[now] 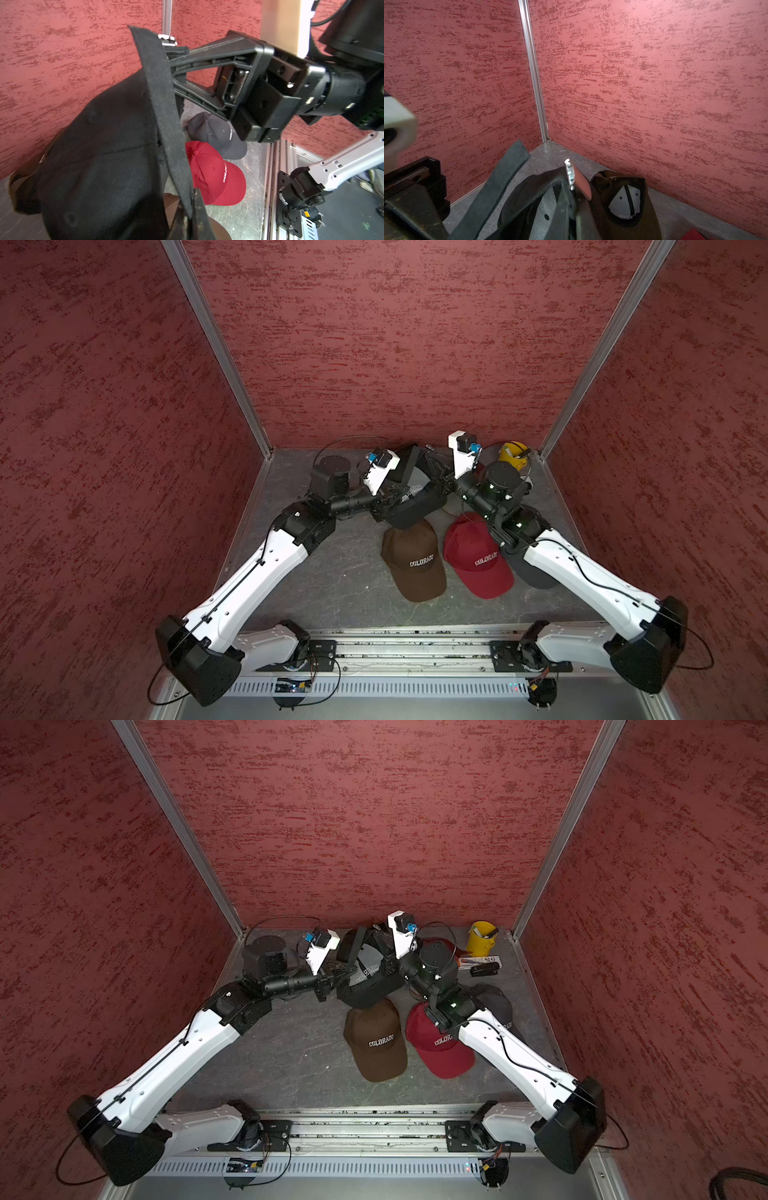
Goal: Open the adjustable buckle of the baseball cap
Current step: Pull the adjustable strap on the baseball cap.
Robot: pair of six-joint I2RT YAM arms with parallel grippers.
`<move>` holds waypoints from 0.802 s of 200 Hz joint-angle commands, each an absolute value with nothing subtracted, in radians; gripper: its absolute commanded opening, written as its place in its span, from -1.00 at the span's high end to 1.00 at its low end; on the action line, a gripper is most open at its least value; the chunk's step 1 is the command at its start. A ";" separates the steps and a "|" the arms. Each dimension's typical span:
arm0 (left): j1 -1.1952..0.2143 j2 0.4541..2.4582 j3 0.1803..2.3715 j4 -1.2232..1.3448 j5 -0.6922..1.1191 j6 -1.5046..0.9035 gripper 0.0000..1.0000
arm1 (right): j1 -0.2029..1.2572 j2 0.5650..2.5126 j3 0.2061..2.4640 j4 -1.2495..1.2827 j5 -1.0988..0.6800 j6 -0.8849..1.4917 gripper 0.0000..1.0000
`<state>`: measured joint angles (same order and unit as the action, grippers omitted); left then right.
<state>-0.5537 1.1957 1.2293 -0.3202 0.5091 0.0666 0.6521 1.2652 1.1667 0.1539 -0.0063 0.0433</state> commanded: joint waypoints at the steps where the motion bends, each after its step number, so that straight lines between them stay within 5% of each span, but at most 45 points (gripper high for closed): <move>1: -0.541 1.180 1.216 -0.318 0.457 0.069 1.00 | 0.649 1.264 1.228 0.185 0.038 0.077 1.00; 52: -0.480 1.201 1.234 -0.295 0.382 0.054 1.00 | 0.648 1.288 1.252 0.174 0.046 0.141 1.00; 110: -0.469 1.254 1.278 -0.306 0.281 0.020 0.54 | 0.652 1.351 1.341 0.119 0.119 0.288 1.00; 160: -0.451 1.203 1.222 -0.303 0.150 -0.011 0.51 | 0.652 1.385 1.411 0.075 0.157 0.353 1.00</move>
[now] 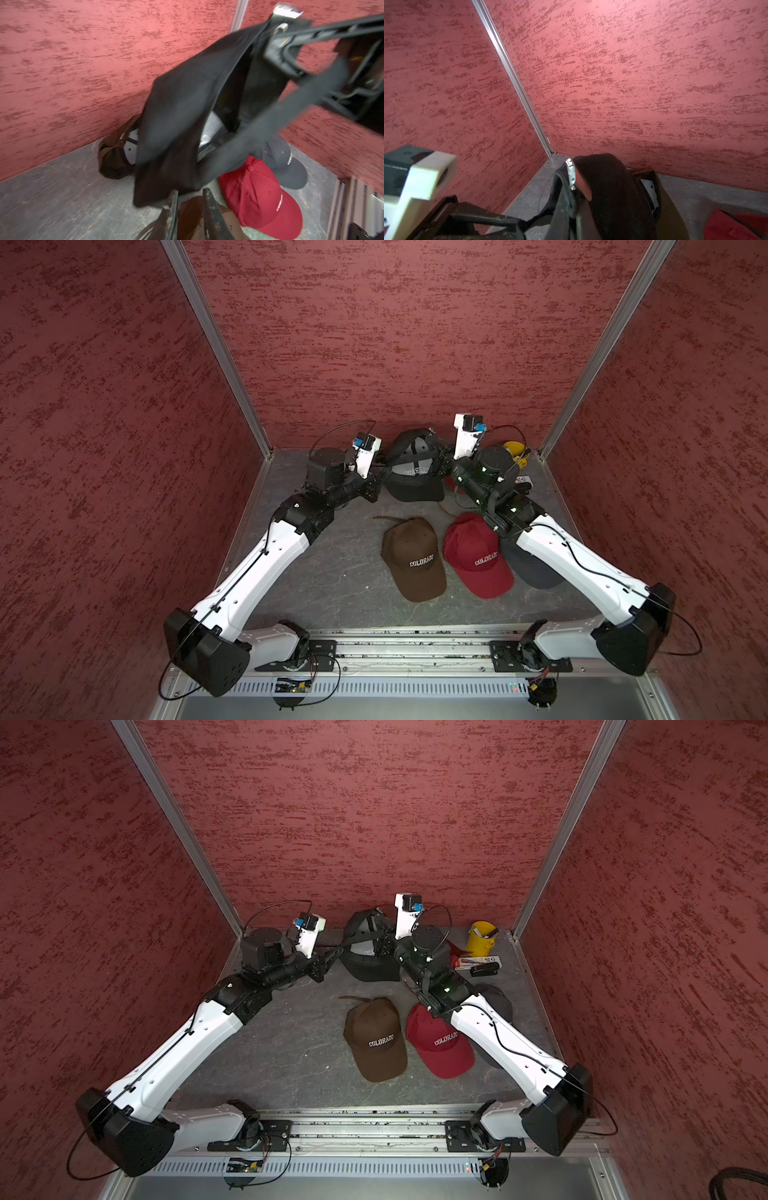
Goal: Open the adjustable buckle of the baseball cap
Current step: Pull the adjustable strap on the baseball cap.
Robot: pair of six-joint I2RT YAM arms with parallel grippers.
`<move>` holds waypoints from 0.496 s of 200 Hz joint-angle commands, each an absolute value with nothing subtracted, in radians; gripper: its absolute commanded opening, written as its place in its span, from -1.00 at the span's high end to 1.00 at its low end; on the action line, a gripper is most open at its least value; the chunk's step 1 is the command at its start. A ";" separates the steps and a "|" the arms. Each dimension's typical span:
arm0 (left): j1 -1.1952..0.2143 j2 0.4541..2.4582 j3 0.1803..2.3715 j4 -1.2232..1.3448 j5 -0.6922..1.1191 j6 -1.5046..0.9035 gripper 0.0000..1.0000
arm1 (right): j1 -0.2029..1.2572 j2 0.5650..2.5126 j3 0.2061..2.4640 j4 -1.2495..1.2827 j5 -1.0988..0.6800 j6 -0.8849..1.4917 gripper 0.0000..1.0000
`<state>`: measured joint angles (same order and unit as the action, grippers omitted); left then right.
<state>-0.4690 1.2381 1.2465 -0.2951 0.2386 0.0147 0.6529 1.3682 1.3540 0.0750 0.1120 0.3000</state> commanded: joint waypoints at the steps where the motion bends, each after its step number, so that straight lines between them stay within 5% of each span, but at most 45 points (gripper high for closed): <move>1: -0.451 1.202 1.222 -0.303 0.146 -0.013 0.51 | 0.652 1.386 1.412 0.075 0.157 0.354 1.00; 45: -0.452 1.146 1.156 -0.240 0.169 -0.057 0.31 | 0.663 1.423 1.463 0.045 0.187 0.383 1.00; 99: -0.669 1.111 1.017 -0.001 0.117 -0.070 0.01 | 0.689 1.440 1.508 0.038 0.262 0.453 1.00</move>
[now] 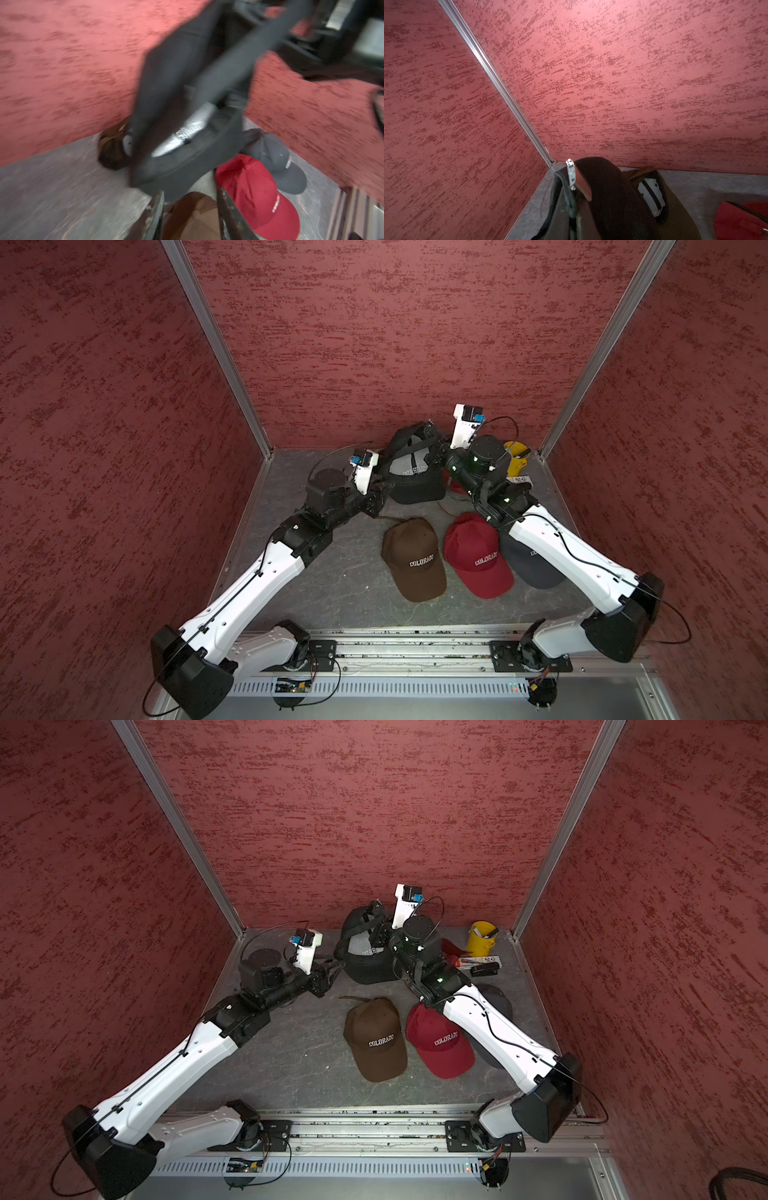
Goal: Open the adjustable buckle of the baseball cap
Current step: Pull the adjustable strap on the baseball cap, then place the baseball cap at the center of the board.
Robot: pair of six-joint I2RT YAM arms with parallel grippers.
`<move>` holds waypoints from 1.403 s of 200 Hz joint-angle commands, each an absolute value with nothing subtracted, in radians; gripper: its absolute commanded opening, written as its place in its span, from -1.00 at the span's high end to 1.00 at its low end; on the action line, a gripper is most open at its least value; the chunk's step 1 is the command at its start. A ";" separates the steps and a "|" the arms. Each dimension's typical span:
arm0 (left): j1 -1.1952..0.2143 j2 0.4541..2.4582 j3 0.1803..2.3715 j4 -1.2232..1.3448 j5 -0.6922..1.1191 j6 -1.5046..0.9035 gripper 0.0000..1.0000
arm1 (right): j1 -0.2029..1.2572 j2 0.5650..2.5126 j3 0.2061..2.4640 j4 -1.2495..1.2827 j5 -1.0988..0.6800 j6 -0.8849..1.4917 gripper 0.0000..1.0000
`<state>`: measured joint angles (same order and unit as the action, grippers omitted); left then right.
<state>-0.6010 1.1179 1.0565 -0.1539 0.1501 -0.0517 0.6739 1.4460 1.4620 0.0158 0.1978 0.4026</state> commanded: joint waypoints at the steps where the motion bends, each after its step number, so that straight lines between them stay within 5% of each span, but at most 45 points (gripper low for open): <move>1: -0.672 1.112 1.015 0.004 0.116 -0.070 0.00 | 0.689 1.440 1.508 0.039 0.262 0.454 1.00; 72: -0.864 1.284 0.932 0.323 -0.170 -0.135 -0.54 | 0.741 1.448 1.524 0.050 0.390 0.555 1.00; 186: -0.911 1.537 0.972 0.577 -0.503 -0.180 -0.89 | 0.822 1.486 1.501 0.078 0.477 0.626 1.00; 229: -0.862 1.536 0.940 0.537 -0.505 -0.220 -0.55 | 0.827 1.491 1.494 0.082 0.443 0.642 1.00; 280: -0.828 1.477 0.878 0.520 -0.353 -0.214 0.30 | 0.828 1.511 1.489 0.081 0.417 0.649 1.00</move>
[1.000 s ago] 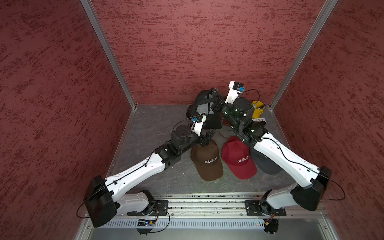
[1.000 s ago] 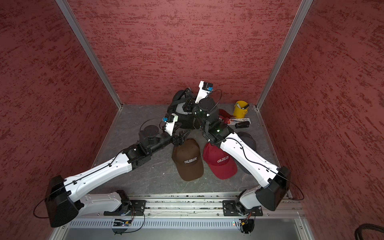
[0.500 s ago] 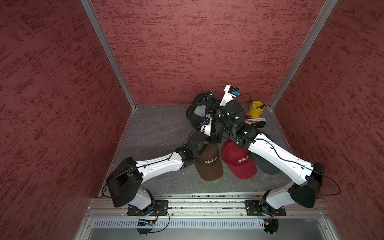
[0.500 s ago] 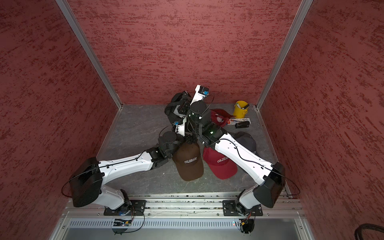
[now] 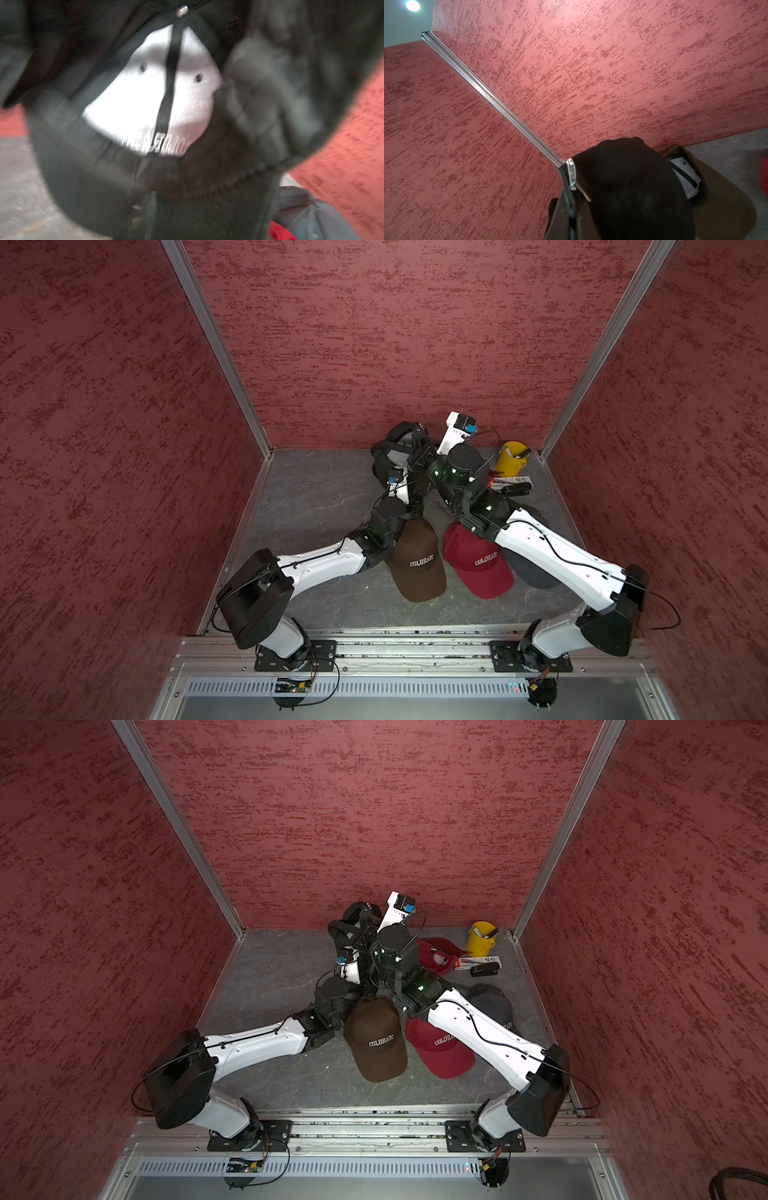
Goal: Open the adjustable buckle of the baseball cap
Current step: Place the baseball cap at the center of the board.
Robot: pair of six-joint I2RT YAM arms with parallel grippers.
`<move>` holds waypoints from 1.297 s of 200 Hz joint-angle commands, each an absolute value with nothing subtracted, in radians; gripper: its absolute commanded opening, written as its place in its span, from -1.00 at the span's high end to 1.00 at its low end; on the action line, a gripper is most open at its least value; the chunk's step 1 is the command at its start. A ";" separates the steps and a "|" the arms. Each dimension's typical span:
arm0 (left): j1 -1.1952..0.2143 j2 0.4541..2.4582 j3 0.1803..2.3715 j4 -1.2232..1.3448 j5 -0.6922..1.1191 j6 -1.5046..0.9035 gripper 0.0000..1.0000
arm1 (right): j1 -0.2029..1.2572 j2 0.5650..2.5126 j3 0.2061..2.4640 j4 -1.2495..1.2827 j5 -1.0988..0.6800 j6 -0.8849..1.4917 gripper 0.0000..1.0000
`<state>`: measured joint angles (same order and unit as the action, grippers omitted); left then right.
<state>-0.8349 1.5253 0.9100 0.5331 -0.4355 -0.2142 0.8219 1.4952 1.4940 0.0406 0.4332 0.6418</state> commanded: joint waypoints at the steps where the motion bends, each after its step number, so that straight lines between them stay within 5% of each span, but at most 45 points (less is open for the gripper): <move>1: -0.828 1.476 0.878 0.518 -0.352 -0.214 0.32 | 0.828 1.511 1.489 0.080 0.415 0.648 1.00; 57: -0.814 1.340 0.809 0.364 -0.342 -0.225 1.00 | 0.828 1.532 1.470 0.115 0.370 0.615 1.00; 99: -0.787 1.168 0.737 0.162 -0.274 -0.272 1.00 | 0.828 1.547 1.448 0.180 0.199 0.454 0.28; 128: -0.742 1.022 0.671 0.007 -0.185 -0.344 1.00 | 0.828 1.561 1.449 0.166 0.145 0.379 0.02; 218: -0.479 0.841 0.538 -0.169 0.288 -0.554 1.00 | 0.814 1.544 1.414 0.138 0.121 0.235 -0.30; 259: -0.409 0.849 0.559 -0.272 0.363 -0.549 1.00 | 0.785 1.502 1.343 0.142 0.115 0.237 -0.33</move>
<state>-0.4469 0.8585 0.5365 -0.2184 0.2649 -0.5407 0.8078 1.5520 1.3804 0.1341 0.1333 0.2531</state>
